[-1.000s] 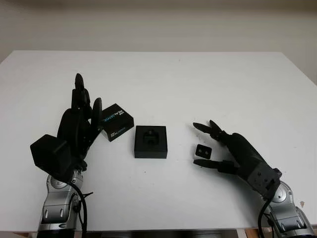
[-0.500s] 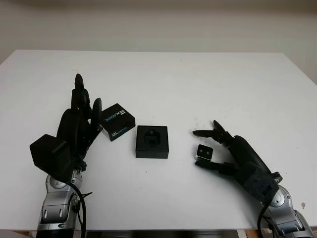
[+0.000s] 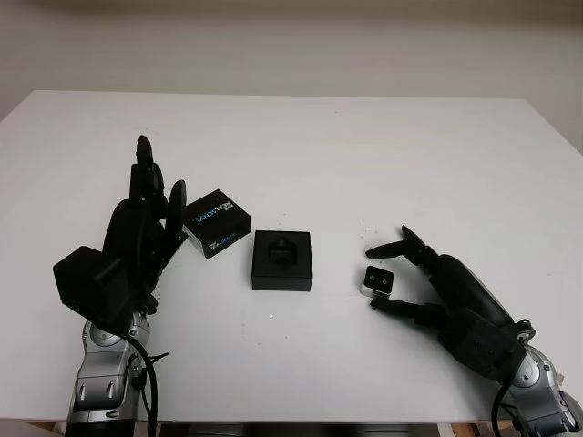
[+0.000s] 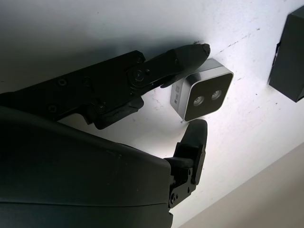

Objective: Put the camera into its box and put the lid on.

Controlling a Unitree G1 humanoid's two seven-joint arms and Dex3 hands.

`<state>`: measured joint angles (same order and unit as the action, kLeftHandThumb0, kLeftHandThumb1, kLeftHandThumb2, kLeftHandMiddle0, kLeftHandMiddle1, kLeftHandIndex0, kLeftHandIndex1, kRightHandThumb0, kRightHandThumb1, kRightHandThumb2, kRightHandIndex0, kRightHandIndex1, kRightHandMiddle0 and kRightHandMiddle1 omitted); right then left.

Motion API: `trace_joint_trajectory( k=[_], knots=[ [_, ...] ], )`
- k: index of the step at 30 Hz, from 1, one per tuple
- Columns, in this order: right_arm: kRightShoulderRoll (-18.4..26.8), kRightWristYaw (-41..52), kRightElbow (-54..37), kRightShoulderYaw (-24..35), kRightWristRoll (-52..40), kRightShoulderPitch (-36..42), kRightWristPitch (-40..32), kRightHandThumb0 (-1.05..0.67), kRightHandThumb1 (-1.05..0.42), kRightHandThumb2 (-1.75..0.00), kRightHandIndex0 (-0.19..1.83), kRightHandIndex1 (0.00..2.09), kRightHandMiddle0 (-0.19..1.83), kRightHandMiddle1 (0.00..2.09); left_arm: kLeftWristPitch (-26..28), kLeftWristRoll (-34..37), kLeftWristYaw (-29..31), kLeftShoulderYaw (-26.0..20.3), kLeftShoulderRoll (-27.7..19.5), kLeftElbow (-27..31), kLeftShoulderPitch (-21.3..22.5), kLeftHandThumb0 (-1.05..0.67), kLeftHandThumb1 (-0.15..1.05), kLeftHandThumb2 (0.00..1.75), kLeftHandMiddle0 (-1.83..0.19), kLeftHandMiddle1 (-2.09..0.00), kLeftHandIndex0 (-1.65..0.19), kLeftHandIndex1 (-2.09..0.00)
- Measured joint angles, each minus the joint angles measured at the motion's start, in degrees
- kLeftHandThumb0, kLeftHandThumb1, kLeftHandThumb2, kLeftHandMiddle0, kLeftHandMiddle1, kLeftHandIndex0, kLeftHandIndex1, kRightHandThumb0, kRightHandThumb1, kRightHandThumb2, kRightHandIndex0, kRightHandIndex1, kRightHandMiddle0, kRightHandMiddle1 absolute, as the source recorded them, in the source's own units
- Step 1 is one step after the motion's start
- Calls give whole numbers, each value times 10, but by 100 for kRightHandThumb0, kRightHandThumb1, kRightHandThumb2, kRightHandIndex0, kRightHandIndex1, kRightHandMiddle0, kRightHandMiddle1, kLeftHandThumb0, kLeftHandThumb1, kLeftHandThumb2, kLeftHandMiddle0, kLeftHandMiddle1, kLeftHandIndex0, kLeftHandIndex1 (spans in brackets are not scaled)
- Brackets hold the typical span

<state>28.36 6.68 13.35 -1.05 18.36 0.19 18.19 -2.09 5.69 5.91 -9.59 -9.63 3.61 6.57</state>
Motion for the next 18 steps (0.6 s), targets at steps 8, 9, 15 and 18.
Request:
trace_joint_trajectory(
  k=[8,9,15,18],
  knots=[
    [-1,-4,-8,4,-5,8,-10,-49,-90,-7,31,8,27,109,5,0,-2,0,0,2,0,-76,105,53,19,0,19,0],
    [-1,-6,-7,4,-6,8,-10,-48,-91,-7,32,8,28,110,6,0,-3,0,0,2,0,-76,105,53,19,0,19,0],
    [-6,-4,-3,2,-9,5,-15,-45,-96,-7,35,8,32,112,7,-1,-5,0,0,3,0,-77,105,53,19,0,19,0],
    [-6,-2,1,-2,-8,2,-15,-44,-98,-7,36,8,33,113,6,-1,-6,0,0,4,0,-76,105,53,19,0,19,0]
  ],
)
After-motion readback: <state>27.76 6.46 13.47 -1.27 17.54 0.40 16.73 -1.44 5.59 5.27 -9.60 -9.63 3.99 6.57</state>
